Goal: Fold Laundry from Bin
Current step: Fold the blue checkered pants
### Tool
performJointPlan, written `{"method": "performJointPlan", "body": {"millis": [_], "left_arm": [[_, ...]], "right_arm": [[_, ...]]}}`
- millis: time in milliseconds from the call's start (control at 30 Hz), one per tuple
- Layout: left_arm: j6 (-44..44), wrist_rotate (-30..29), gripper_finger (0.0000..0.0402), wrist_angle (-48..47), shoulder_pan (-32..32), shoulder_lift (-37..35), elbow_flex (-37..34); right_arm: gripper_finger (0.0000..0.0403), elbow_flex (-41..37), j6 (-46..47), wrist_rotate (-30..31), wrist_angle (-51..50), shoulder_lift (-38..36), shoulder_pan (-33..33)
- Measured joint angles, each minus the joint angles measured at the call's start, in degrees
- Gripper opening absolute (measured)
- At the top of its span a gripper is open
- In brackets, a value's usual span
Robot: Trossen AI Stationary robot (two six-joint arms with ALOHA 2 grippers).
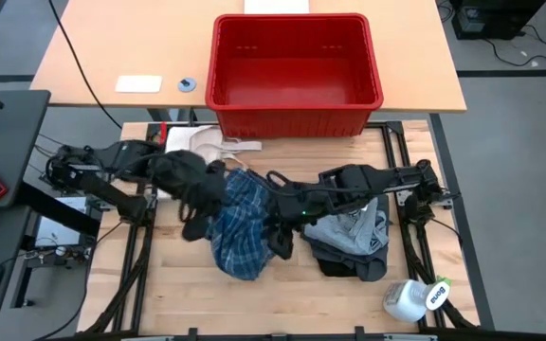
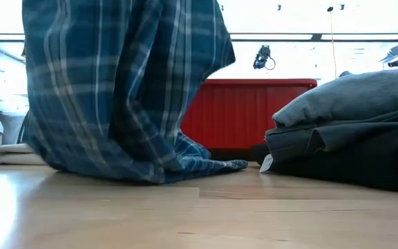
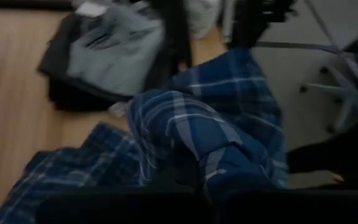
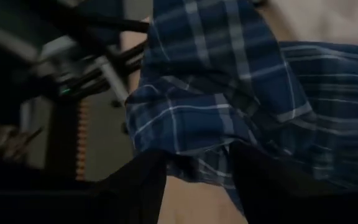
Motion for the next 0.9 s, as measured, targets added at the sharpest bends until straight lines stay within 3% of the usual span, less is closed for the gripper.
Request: {"method": "performJointPlan", "body": {"millis": [133,267,567,900], "left_arm": [[1.81,0.80,0.0003,7.30,4.25,-2.23,-7.69],[2.66,6.53,0.0003,16.56,9.06,-3.45,-14.98],[6.17,9.41,0.0003,26.52,19.95,-3.21,-27.74],[1.94,10.02,0.0004,38.13,32.30,-3.19,-47.66]], "right_arm": [[0.0182,0.00,2.79,3.79,-1.87,0.00,-1.34],[0.0182,0.00,6.10,4.65,-5.23,0.00,-2.21],[0.0182,0.02,11.57,11.65,-24.42,0.67,-5.19],[0.0182,-0.63,9.47,8.16,-28.01,0.88,-8.27]]}}
